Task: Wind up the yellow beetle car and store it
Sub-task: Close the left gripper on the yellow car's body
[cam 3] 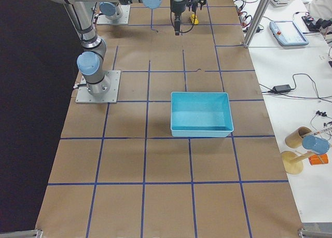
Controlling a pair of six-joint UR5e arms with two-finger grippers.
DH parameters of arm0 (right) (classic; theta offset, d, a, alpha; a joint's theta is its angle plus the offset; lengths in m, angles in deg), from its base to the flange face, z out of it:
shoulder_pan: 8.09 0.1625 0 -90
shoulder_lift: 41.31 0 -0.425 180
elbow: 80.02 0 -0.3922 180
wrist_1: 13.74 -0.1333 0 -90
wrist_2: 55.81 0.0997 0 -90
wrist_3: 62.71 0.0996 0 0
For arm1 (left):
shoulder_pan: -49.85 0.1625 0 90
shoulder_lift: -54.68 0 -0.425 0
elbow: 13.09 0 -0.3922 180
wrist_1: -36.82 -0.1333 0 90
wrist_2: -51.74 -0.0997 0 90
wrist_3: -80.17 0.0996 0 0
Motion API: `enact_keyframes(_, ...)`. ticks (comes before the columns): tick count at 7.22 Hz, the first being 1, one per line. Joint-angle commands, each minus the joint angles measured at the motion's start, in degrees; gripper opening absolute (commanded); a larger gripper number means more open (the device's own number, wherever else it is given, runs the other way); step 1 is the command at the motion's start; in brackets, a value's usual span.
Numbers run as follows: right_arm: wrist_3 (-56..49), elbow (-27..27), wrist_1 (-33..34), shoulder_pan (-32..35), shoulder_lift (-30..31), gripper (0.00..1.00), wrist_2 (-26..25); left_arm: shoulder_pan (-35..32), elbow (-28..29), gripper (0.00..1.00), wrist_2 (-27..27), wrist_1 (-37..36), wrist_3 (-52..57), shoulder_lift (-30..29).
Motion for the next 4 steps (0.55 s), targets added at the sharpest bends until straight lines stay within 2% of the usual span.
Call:
enact_keyframes(1,-0.21,0.03,0.0,-0.19,0.29,1.0,0.05,-0.07,-0.51,0.97,-0.05,-0.98,0.4,-1.68)
enact_keyframes(3,-0.21,0.03,0.0,-0.19,0.47,1.0,0.05,-0.25,-1.65,0.93,-0.05,-0.89,-0.47,-1.77)
enact_keyframes(4,-0.21,0.2,0.0,-0.19,0.39,1.0,0.05,-0.25,-1.57,0.87,0.03,-0.89,-0.48,-1.94)
